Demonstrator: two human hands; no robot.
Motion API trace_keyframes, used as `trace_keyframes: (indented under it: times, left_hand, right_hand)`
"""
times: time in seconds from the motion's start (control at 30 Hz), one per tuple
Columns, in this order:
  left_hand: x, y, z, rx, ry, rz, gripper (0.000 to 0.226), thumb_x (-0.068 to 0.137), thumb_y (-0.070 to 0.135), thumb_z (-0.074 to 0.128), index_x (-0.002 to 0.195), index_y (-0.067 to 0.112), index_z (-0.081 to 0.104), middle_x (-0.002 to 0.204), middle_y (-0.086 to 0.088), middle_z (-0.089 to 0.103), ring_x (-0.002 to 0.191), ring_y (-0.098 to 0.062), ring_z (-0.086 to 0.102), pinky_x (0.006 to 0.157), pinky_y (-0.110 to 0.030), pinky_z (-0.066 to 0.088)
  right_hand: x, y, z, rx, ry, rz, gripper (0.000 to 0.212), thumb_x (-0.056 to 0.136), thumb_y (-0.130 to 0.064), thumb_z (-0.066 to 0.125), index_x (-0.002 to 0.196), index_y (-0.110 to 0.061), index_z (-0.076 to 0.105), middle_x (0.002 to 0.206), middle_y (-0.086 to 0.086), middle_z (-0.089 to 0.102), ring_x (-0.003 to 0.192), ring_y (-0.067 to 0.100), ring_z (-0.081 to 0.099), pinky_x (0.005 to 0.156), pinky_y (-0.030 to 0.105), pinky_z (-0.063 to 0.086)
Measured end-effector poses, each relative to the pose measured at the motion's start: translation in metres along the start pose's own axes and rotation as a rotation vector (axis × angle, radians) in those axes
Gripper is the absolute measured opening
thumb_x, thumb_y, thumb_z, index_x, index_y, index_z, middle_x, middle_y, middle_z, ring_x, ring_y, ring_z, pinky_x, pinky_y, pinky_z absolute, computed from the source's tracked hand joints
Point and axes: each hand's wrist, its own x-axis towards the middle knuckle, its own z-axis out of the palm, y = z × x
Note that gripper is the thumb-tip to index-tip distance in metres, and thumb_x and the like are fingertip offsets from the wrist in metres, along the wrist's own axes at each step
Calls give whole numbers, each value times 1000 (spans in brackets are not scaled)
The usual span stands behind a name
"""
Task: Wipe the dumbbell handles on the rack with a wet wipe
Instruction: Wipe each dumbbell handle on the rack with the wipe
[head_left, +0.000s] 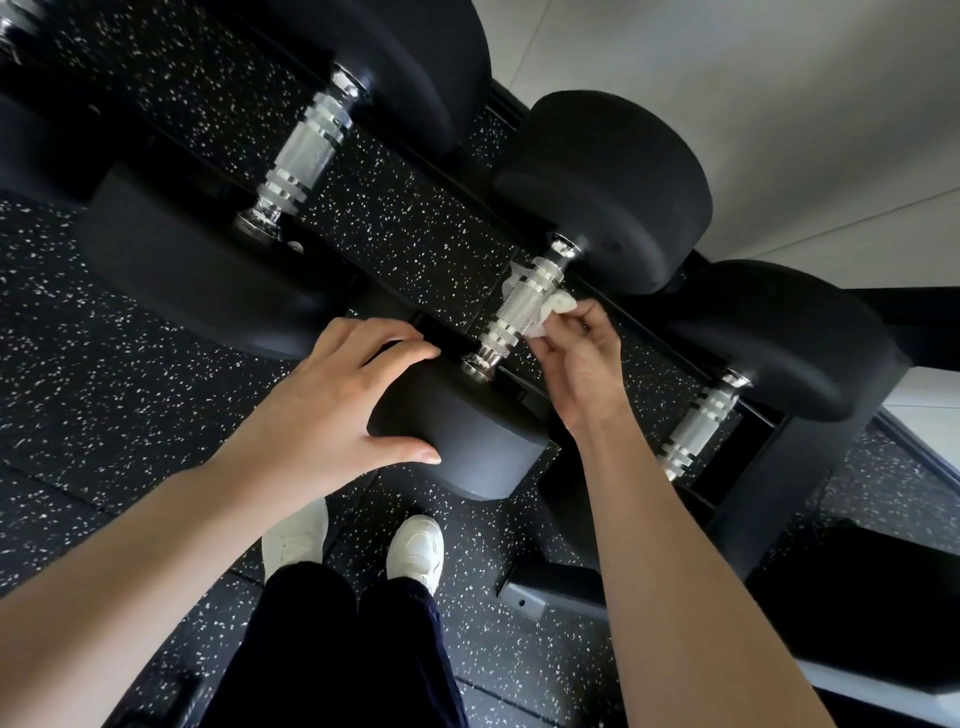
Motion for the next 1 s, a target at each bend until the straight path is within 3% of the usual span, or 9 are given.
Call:
trace_keyframes:
  times: [0.23,0.37,0.53,0.7,0.83,0.9,1.0]
  left_hand:
    - [0,-2,1,1,-15,-5,80,64,68,51,130,25,47,131,10,42,119,-18,34,92,-40,45]
    - [0,-1,1,-7,-6,-8,80,64,68,51,130,23,49,131,9,43,119,-17,34,92,-40,45]
    - [-1,-1,1,-14,-18,-19,80,64,67,57,131,24,48,131,10,42,120,-18,33,91,-44,47]
    - [-2,-1,2,-7,-8,-23,82,63,68,50,132,24,48,132,9,43,119,-19,35,93,-40,45]
    - [-3,0,2,-20,1,-22,81,64,68,54,132,23,48,132,10,43,119,-17,35,91,-40,47]
    - [-3,0,2,-30,-6,-32,80,65,65,60,132,24,48,132,10,42,119,-16,34,89,-43,48]
    - [-3,0,2,-15,-5,-29,81,64,68,53,132,26,46,132,11,41,119,-16,33,86,-45,50]
  right_hand:
    - [0,2,7,183,60,21,7,90,2,53,88,-4,55,92,12,69,85,21,69,85,36,56]
    - [6,1,10,254,94,21,33,89,0,56,120,7,49,102,17,66,90,23,68,87,35,55]
    - [12,-10,14,192,77,1,17,90,-1,55,105,7,58,96,15,67,88,21,67,91,35,53]
    - [9,-6,14,193,84,7,4,90,-1,56,92,-2,59,86,10,70,80,17,69,84,33,56]
    - [5,-2,9,159,67,-13,21,90,4,52,73,-7,54,93,13,65,85,20,66,84,36,56]
    - [1,1,5,109,43,-1,24,89,8,52,70,-7,50,95,12,62,89,21,63,83,34,56]
    - [-11,8,-2,-7,-13,47,24,89,11,49,72,-7,47,84,10,62,79,17,63,72,26,57]
